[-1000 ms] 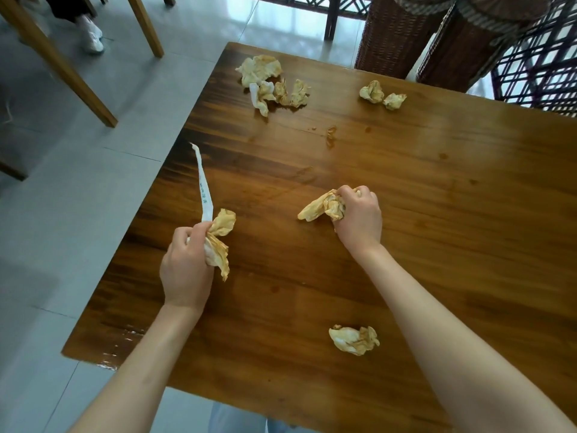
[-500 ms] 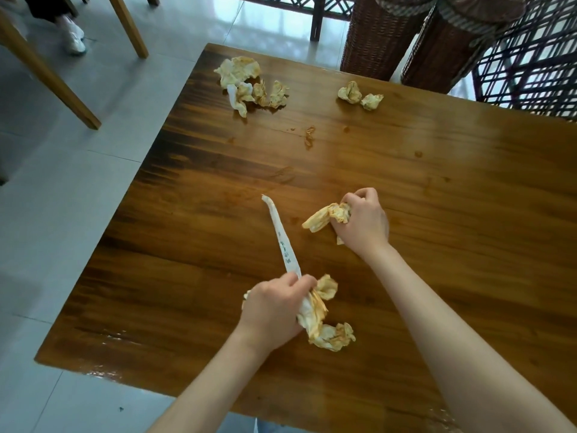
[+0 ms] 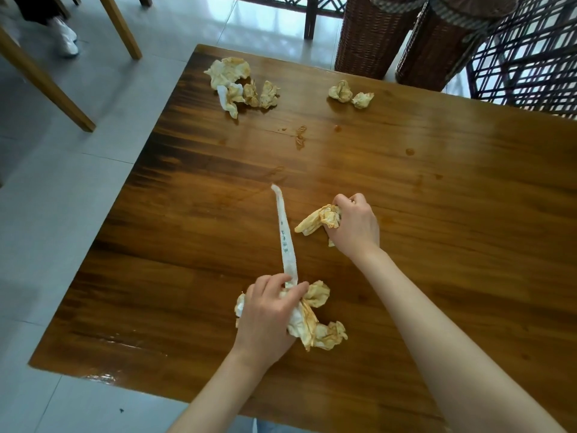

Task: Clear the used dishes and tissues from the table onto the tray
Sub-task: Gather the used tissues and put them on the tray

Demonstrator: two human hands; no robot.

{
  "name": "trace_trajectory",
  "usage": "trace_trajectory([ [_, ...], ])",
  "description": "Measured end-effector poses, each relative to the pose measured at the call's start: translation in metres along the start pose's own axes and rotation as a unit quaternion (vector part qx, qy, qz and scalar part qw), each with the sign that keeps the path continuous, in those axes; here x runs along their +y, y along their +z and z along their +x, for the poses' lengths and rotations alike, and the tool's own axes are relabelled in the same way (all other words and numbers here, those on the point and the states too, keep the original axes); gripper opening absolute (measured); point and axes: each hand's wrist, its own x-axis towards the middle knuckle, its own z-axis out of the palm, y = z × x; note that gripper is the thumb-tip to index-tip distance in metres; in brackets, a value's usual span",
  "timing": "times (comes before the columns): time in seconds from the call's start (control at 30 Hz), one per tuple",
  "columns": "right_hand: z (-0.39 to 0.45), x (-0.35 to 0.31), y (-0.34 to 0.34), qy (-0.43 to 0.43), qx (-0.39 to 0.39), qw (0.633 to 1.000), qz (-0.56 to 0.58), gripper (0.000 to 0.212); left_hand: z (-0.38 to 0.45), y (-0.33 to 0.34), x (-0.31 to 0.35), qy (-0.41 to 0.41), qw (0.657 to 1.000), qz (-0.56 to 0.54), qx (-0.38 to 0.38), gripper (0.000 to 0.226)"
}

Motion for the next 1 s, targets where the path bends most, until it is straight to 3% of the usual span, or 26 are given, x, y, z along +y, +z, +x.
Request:
trace_trajectory([
  [0.13, 0.001, 0.001, 0.0, 0.014, -0.009, 1.0, 0.007, 0.045, -0.005, 0.007, -0.003, -0.009, 0.999, 0.042, 0.005, 0.07],
  [0.4, 0.0, 0.0, -0.004, 0.016, -0.015, 1.0, 0.016, 0.032, 0.0, 0.014, -0.009, 0.023, 0.995, 0.012, 0.096, 0.033],
  [0.6, -0.006, 0.004, -0.014, 0.015, -0.002, 0.999, 0.043, 0.032, 0.004, 0.014, -0.014, 0.035, 0.994, 0.044, 0.09, 0.02],
  [0.87, -0.012, 0.012, -0.03, 0.035, 0.015, 0.997, 0.064, 0.023, 0.008, 0.004, -0.017, 0.047, 0.996, 0.018, 0.08, 0.026],
  [1.0, -0.012, 0.016, -0.035, 0.04, 0.016, 0.997, 0.065, 0.023, 0.01, -0.002, -0.009, 0.094, 0.993, -0.003, 0.067, 0.023],
])
